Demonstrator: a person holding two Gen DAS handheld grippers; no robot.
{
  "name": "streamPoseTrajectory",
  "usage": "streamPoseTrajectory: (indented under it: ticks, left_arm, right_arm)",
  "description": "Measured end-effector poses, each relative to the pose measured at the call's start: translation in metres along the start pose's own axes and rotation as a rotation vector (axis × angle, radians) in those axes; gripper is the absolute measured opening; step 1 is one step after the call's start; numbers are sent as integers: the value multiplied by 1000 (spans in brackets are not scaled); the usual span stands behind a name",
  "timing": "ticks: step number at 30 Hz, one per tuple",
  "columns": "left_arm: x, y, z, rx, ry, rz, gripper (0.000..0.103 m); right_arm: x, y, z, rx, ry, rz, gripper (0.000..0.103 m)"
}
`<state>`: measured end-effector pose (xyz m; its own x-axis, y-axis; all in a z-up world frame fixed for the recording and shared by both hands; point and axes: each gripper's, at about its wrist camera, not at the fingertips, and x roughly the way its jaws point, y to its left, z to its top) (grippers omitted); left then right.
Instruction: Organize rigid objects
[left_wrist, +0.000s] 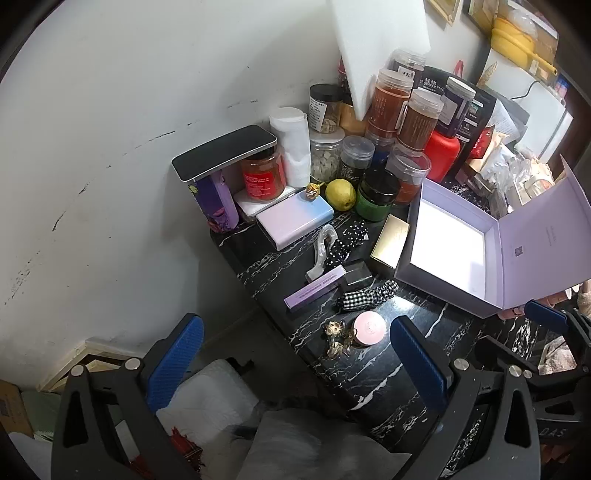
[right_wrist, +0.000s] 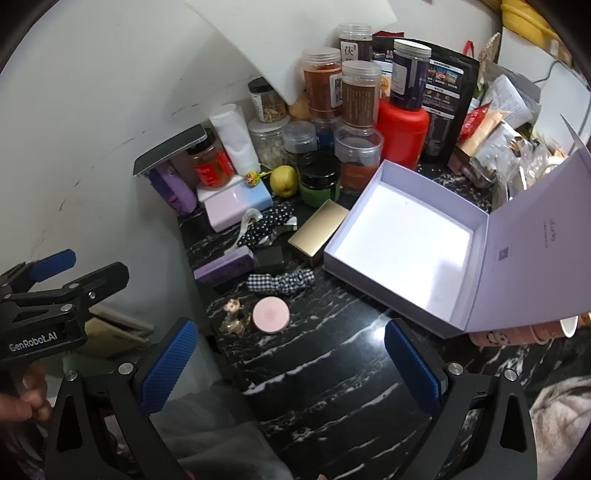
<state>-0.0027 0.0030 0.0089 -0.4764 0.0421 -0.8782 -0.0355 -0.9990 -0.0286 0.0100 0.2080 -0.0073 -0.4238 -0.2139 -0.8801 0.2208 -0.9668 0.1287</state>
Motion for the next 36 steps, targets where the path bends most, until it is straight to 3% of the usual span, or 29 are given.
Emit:
streamPoseTrajectory:
  ticks: [36]
  left_arm:
    - [-15,-3,3,21,-32,10,103]
  right_arm:
    - [-9,-2,-5,-18,-13,0,103]
